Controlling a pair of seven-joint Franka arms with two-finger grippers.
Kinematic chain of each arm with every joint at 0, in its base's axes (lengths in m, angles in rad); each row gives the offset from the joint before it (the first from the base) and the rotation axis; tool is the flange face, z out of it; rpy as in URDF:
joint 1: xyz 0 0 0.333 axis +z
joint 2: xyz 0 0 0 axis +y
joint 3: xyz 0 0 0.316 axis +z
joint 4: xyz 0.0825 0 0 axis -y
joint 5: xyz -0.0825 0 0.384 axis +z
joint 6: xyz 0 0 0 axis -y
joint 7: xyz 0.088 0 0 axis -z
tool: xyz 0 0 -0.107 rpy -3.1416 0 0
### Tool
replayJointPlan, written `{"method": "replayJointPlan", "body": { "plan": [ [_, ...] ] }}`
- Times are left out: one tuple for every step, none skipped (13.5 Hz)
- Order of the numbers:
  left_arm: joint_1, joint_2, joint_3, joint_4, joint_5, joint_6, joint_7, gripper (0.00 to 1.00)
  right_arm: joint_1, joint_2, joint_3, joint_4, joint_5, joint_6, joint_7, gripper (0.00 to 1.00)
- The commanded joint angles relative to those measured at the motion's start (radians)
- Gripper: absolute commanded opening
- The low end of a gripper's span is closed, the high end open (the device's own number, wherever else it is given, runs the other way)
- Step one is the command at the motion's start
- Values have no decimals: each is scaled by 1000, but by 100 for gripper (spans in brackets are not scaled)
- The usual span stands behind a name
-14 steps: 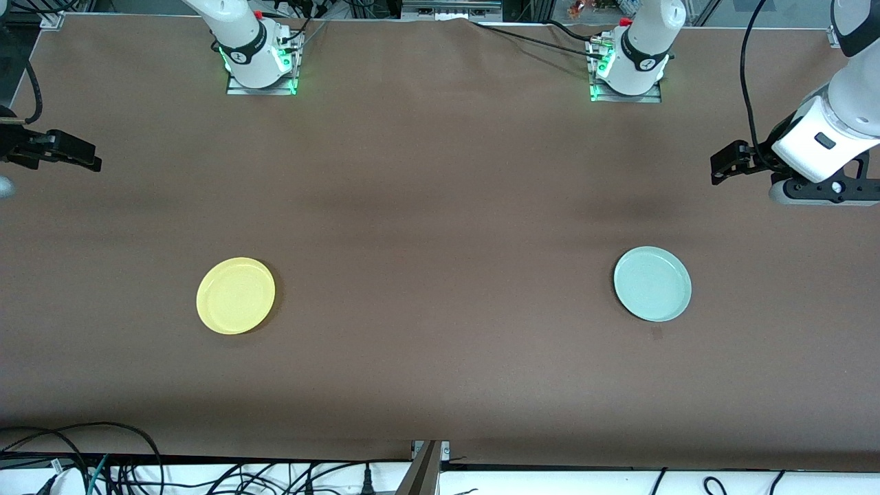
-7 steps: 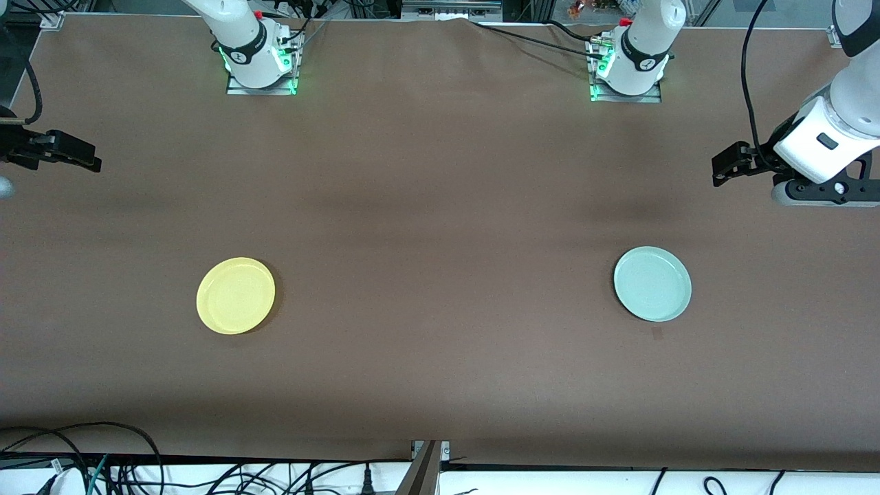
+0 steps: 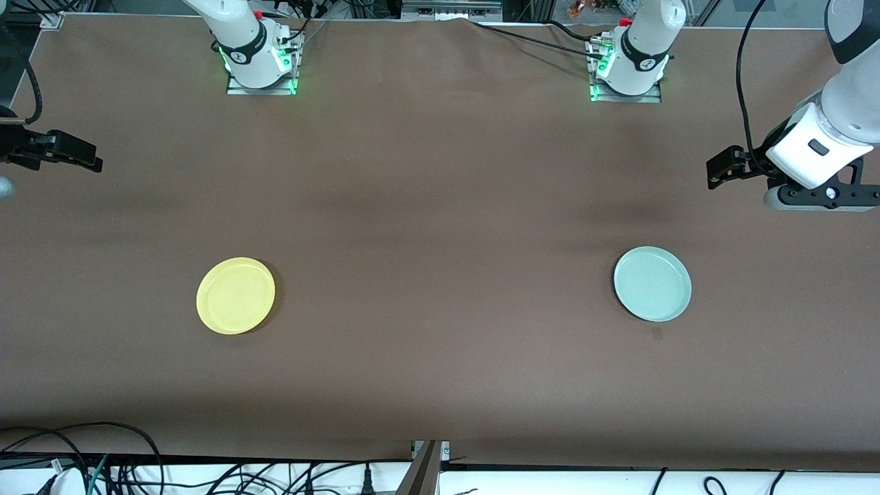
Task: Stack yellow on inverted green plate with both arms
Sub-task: 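Move the left gripper down to the green plate's rim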
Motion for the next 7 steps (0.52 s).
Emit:
{"method": "replayJointPlan", "body": {
  "plan": [
    [-37, 51, -3, 39, 26, 46, -8, 100, -3, 8, -2, 22, 20, -5, 0, 100],
    [-42, 88, -5, 68, 32, 49, -13, 100, -3, 8, -2, 22, 20, -5, 0, 100],
    [-45, 116, -6, 73, 32, 48, -11, 100, -5, 8, -2, 22, 20, -5, 0, 100],
    [-45, 133, -6, 79, 31, 47, -16, 100, -3, 9, -2, 22, 20, -5, 0, 100],
    [-41, 127, -5, 79, 24, 47, -11, 100, -5, 8, -2, 22, 20, -5, 0, 100],
    [-41, 127, -5, 81, 21, 47, -10, 100, -5, 8, -2, 22, 20, -5, 0, 100],
    [-41, 127, -5, 82, 20, 47, -8, 100, -5, 8, -2, 22, 20, -5, 0, 100]
  ]
}}
